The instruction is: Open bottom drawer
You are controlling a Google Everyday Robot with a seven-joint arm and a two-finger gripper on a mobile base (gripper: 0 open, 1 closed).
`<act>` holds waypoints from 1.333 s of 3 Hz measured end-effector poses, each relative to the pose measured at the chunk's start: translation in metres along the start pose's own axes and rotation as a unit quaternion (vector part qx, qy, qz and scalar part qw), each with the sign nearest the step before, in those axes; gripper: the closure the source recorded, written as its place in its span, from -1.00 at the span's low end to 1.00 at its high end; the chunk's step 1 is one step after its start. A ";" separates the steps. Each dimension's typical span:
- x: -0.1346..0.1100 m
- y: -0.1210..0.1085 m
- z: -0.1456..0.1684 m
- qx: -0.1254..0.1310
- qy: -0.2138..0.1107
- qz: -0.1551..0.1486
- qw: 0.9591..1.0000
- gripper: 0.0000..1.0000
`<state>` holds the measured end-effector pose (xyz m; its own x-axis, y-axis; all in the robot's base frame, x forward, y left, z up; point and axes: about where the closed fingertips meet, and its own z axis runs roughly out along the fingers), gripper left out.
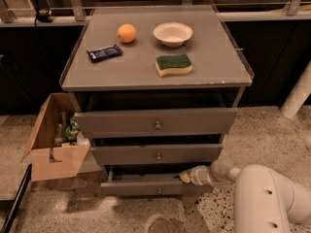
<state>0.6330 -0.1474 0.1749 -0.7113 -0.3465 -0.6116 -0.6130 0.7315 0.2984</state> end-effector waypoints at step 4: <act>0.020 -0.003 -0.015 0.014 0.011 0.037 0.999 1.00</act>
Offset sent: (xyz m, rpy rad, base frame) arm -0.0972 -0.0907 -0.0460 -0.0020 0.1483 -0.3195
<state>0.6158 -0.1657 0.1729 -0.7614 -0.3042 -0.5725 -0.5496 0.7713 0.3211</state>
